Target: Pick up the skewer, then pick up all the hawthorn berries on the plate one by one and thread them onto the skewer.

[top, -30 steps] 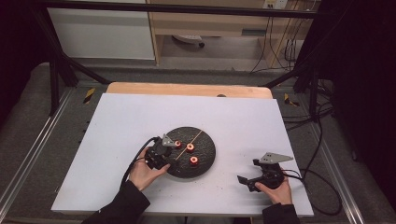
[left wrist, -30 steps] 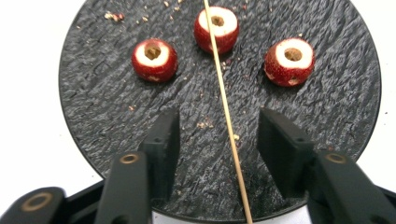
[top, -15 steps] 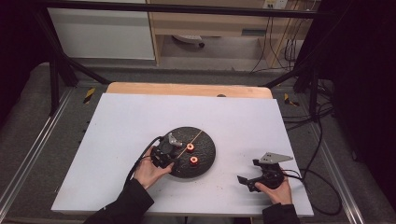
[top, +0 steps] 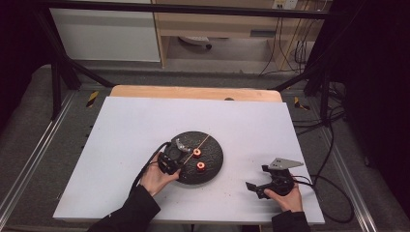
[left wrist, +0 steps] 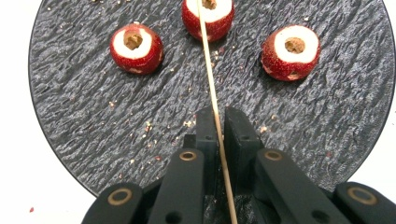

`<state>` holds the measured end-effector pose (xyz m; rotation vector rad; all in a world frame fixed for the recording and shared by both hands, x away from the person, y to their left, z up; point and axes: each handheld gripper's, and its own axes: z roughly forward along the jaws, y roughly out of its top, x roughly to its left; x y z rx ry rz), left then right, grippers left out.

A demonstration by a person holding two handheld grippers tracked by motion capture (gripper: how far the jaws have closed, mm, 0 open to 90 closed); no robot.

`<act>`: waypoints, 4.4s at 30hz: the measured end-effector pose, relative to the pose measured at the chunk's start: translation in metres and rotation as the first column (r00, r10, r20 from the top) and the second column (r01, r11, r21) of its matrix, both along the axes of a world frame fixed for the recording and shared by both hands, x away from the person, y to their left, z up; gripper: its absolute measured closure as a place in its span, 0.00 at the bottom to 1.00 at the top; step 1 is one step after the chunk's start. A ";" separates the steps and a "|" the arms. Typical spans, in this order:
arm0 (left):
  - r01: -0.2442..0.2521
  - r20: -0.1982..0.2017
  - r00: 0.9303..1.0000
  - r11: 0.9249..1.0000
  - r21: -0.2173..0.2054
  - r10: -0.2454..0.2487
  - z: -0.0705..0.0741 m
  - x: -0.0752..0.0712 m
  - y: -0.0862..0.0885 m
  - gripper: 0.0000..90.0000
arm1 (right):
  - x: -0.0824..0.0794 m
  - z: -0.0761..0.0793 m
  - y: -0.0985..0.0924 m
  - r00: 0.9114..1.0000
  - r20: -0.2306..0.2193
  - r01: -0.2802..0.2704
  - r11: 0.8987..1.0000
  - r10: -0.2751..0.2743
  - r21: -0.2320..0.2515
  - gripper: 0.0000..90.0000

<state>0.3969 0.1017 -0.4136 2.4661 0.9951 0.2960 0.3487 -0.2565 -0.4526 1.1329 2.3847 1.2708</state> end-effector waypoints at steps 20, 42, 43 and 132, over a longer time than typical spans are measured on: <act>-0.024 0.005 1.000 1.000 0.003 0.024 0.001 -0.002 0.000 0.98 | 0.000 0.000 0.001 1.000 -0.010 0.002 1.000 -0.002 0.004 0.01; -0.033 0.091 0.995 0.990 -0.140 0.047 0.016 -0.023 0.028 0.98 | 0.000 0.000 0.001 1.000 -0.015 0.016 1.000 -0.016 0.001 0.01; -0.036 0.096 0.994 0.988 -0.148 0.050 0.017 -0.024 0.030 0.98 | 0.001 0.000 0.002 1.000 -0.016 0.017 1.000 -0.017 0.003 0.01; 0.057 0.198 0.980 0.935 -0.349 0.014 -0.017 -0.076 0.110 0.98 | 0.073 0.047 0.190 0.970 -0.197 -0.192 0.943 0.141 -0.270 0.42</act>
